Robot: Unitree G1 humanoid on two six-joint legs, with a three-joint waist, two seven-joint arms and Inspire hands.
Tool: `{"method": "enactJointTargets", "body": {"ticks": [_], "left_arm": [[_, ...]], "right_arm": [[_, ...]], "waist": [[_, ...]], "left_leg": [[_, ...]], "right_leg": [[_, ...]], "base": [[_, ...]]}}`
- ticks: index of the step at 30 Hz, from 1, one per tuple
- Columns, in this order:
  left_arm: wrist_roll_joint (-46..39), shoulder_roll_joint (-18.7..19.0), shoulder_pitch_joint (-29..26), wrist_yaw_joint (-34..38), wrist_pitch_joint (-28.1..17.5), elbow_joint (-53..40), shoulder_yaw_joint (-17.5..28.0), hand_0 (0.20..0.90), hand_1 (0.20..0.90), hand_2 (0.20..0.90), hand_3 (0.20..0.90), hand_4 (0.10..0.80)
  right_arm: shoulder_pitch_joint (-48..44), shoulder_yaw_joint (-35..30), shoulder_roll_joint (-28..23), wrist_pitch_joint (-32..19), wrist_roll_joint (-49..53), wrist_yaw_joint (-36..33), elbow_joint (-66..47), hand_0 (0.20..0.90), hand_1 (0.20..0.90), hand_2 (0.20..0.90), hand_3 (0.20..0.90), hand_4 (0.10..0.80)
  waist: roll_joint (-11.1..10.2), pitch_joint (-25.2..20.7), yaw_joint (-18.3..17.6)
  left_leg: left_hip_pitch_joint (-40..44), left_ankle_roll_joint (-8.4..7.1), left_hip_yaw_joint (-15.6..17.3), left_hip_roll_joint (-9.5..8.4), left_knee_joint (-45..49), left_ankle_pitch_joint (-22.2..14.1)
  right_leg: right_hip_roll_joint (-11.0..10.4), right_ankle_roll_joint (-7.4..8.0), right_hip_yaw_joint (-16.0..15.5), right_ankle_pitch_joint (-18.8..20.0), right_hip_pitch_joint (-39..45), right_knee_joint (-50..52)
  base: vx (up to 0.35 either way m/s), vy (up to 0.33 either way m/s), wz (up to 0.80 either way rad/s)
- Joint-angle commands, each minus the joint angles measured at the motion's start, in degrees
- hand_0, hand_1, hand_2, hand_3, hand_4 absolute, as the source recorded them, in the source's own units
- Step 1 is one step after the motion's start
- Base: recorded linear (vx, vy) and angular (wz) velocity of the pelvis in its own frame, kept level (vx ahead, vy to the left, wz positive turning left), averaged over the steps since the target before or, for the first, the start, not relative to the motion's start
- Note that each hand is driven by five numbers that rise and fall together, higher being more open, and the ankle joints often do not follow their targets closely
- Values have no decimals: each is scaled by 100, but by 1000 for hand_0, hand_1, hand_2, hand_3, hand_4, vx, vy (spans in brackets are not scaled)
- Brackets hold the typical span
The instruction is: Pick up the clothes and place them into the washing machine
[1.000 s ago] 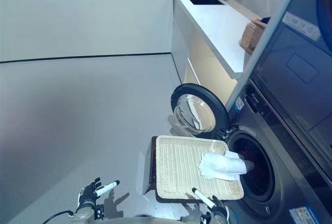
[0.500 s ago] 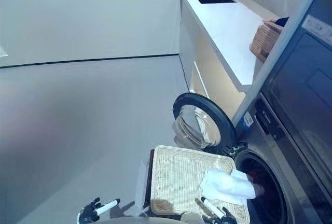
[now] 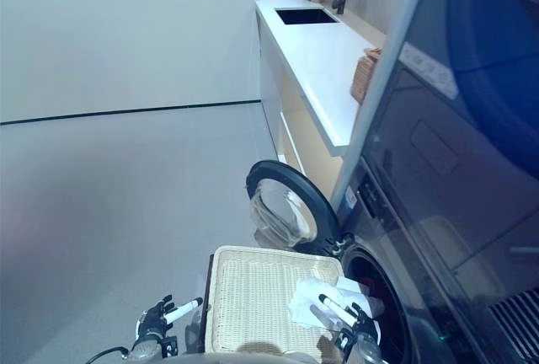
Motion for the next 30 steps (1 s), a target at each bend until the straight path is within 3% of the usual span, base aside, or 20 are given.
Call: {"method": "enactJointTargets", "body": {"ticks": [1, 2, 3, 4, 7, 10, 19, 27, 30], "left_arm": [[-131, 308, -68, 44, -326, -511, -171, 900, 900, 900, 900, 800], [-112, 304, -62, 49, -310, -435, -203, 900, 900, 900, 900, 800], [-112, 303, -62, 49, -310, -435, -203, 900, 900, 900, 900, 800], [-102, 305, -41, 85, -319, -370, -222, 900, 900, 900, 900, 800], [-45, 298, -12, 108, -295, -253, -225, 900, 900, 900, 900, 800], [77, 359, 74, 158, -310, -142, -184, 900, 900, 900, 900, 800], [115, 516, 95, 207, -302, -118, -93, 900, 900, 900, 900, 800], [268, 580, 67, 277, -275, -192, -130, 900, 900, 900, 900, 800], [358, 662, -42, 313, -292, -270, -193, 900, 900, 900, 900, 800]], "right_arm": [[-141, 122, -137, -183, -191, -44, -226, 900, 900, 900, 900, 800], [-187, 157, -117, -179, -183, -60, -240, 900, 900, 900, 900, 800], [-187, 156, -117, -179, -183, -60, -240, 900, 900, 900, 900, 800], [-198, 181, -100, -204, -186, -57, -319, 900, 900, 900, 900, 800], [-186, 193, -141, -218, -254, -99, -413, 900, 900, 900, 900, 800], [-150, 221, -159, -234, -353, -141, -510, 900, 900, 900, 900, 800], [-288, 382, -38, -112, -731, -198, -431, 900, 900, 900, 900, 800], [-720, 1154, -208, 211, -2636, -631, -643, 900, 900, 900, 900, 800], [-919, 1368, -435, 372, -3395, -876, -788, 900, 900, 900, 900, 800]], "waist": [[-133, 67, -61], [-139, 100, 11], [-138, 105, 15], [-27, 60, 27], [154, 35, 9], [297, -56, -28], [277, -229, 58], [91, -203, 215], [-10, 0, 224]], "left_leg": [[37, 390, 300, -236, 443, 1003], [-215, 427, 509, 37, -187, 910], [-209, 427, 512, 39, -186, 908], [-198, 418, 626, 281, -1421, 792], [-100, 322, 862, 409, -2574, 717], [236, 304, 819, 384, -2922, 599], [518, 409, 964, 250, -3335, 425], [388, 492, 975, 119, -3308, 337], [-18, 450, 1015, 84, -2839, 258]], "right_leg": [[-400, 449, 315, 307, 723, -735], [-443, 487, 314, 244, 798, -748], [-442, 486, 317, 244, 802, -749], [-382, 566, 300, 133, 841, -789], [-398, 651, 223, -13, 967, -849], [-429, 678, 165, -43, 991, -836], [-668, 788, 49, -10, 1056, -811], [-838, 908, -36, 29, 1006, -812], [-933, 935, -106, 75, 889, -779]], "base": [[67, -17, -27], [55, 8, 26], [126, 60, 38], [104, 77, 21], [67, 98, 16], [32, 96, 9], [36, 85, 7], [31, 51, 7], [-50, 14, 5]]}}
